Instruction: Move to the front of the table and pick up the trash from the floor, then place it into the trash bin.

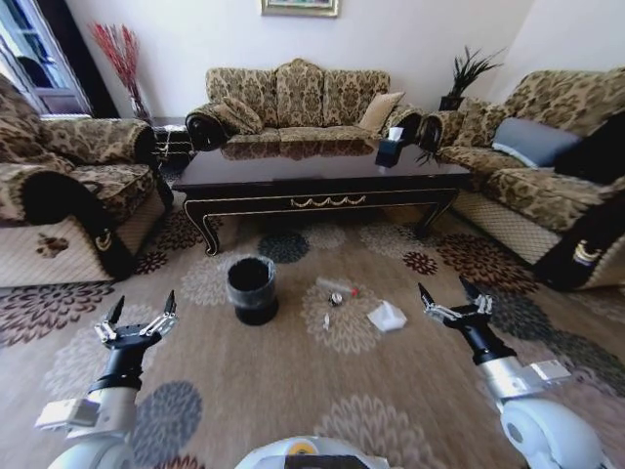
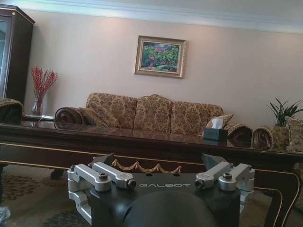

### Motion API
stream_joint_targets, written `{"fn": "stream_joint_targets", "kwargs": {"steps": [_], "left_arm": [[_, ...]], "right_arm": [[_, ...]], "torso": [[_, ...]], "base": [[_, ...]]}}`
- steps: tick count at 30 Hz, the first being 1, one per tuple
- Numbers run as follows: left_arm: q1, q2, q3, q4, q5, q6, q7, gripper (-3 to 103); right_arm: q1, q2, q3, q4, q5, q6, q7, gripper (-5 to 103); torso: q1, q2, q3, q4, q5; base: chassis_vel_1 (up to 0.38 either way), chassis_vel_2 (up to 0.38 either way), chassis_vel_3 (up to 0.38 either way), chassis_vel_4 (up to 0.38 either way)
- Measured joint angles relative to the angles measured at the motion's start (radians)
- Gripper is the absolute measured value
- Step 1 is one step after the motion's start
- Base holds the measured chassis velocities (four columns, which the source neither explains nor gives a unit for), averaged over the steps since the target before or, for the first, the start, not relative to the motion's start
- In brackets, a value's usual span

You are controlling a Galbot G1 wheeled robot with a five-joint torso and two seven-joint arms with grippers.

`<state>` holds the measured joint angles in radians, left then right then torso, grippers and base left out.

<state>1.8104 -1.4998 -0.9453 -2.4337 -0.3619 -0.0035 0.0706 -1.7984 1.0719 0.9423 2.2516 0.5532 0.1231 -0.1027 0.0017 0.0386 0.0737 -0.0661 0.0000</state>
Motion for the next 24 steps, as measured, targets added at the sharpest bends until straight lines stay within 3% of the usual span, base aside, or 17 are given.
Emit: {"fn": "stream_joint_targets", "kwargs": {"steps": [10, 19, 21, 24], "left_arm": [[-0.013, 0.000, 0.009, 0.020, 0.009, 0.001, 0.001, 100], [-0.021, 0.004, 0.009, 0.040, 0.011, 0.002, -0.002, 100], [-0.028, 0.009, 0.010, 0.049, 0.009, 0.012, -0.015, 100], [-0.068, 0.033, 0.014, 0.070, -0.051, 0.095, -0.081, 100]], "right_arm": [[0.012, -0.002, -0.019, -0.001, 0.000, 0.017, 0.023, 100], [0.013, -0.001, -0.026, -0.011, -0.003, 0.025, 0.018, 100], [0.013, 0.000, -0.027, -0.013, -0.003, 0.028, 0.017, 100], [0.012, 0.004, -0.030, -0.014, -0.007, 0.030, 0.020, 100]], "torso": [[0.001, 0.000, 0.001, 0.0004, -0.0002], [0.000, 0.001, 0.000, 0.0002, 0.0003], [0.000, 0.001, 0.000, 0.0002, 0.0003], [0.000, 0.001, 0.000, 0.0000, 0.0000]], "base": [[-0.333, 0.330, 0.330, -0.343], [-0.071, 0.068, 0.058, -0.059], [0.061, -0.065, -0.082, 0.063], [0.031, -0.060, -0.062, 0.034]]}}
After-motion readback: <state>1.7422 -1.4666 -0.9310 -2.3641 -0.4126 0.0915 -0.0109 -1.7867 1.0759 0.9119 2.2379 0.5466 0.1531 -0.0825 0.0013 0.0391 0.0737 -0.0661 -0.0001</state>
